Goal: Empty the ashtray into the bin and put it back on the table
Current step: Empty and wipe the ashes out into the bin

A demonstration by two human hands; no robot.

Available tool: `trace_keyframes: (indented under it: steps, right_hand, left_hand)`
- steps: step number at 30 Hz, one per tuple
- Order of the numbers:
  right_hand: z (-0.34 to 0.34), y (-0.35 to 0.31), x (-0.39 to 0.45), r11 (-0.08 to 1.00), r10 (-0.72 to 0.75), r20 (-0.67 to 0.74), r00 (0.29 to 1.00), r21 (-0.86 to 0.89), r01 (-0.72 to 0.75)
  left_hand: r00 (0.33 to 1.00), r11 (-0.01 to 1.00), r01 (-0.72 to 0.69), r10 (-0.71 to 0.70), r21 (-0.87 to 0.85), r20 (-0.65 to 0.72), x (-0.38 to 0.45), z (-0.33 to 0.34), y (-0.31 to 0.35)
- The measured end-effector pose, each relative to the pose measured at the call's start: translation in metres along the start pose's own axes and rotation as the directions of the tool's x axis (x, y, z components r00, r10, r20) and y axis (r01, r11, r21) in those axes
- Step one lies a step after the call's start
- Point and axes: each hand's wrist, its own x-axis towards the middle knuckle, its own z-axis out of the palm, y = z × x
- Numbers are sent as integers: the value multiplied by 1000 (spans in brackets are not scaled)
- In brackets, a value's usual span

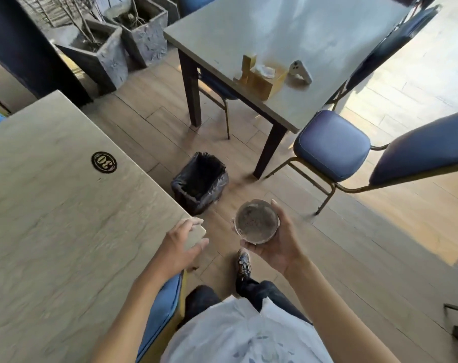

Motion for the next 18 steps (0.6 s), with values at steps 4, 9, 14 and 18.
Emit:
trace_keyframes:
  steps: [4, 9, 14, 18]
  right_hand:
    - [-15, -50, 14, 999, 38, 11, 999, 22, -38]
    - [-27, -95, 46, 994, 103, 18, 994, 16, -104]
    - [-19, -131, 77, 987, 152, 60, 986, 36, -155]
    - [-9, -163, 108, 983, 171, 34, 985, 62, -173]
  left_hand:
    - [998, 999, 40, -41, -13, -39, 35, 23, 32]
    - [994, 994, 101, -102, -32, -28, 67, 33, 55]
    - [977, 977, 211, -211, 12, 6, 110, 30, 51]
    - [951, 954, 299, -300, 22, 72, 157, 24, 36]
